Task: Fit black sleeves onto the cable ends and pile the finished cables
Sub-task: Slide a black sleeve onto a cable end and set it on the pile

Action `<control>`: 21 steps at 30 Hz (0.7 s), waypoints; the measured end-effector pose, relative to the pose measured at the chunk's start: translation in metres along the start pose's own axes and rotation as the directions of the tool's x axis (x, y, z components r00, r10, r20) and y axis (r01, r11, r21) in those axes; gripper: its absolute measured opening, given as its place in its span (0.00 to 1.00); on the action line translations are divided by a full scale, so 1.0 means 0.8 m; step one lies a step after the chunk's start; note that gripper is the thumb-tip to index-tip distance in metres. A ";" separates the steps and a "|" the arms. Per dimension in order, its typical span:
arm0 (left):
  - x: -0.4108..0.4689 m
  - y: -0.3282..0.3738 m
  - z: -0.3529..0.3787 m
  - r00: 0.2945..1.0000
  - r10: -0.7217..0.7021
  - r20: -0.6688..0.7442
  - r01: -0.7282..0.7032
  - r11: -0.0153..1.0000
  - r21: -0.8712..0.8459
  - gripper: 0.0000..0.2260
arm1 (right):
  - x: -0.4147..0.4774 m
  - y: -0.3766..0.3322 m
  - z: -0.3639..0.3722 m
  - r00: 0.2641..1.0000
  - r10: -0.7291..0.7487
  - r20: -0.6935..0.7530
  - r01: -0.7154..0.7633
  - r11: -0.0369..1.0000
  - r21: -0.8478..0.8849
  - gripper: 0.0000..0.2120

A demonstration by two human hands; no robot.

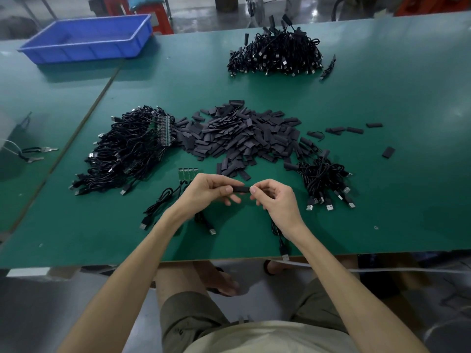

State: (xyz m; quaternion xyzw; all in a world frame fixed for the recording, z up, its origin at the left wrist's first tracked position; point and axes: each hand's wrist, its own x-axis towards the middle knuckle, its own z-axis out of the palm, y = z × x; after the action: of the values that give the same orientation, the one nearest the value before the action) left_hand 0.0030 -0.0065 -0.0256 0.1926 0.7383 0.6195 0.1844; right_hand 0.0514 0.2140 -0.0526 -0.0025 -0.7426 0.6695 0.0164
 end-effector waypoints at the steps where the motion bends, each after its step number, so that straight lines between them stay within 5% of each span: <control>1: -0.001 0.002 -0.002 0.999 -0.018 0.032 0.020 0.997 -0.075 0.11 | 0.000 0.001 0.000 1.000 0.003 -0.001 -0.003 1.000 0.007 0.03; 21: -0.002 0.006 0.002 0.996 -0.085 0.029 0.089 0.978 -0.188 0.12 | -0.001 -0.006 -0.003 0.999 0.030 0.027 -0.030 1.000 -0.005 0.02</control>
State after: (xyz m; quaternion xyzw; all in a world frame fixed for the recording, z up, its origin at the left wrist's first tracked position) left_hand 0.0054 -0.0051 -0.0209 0.1481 0.6818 0.6762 0.2365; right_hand 0.0520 0.2160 -0.0473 -0.0047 -0.7443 0.6678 -0.0036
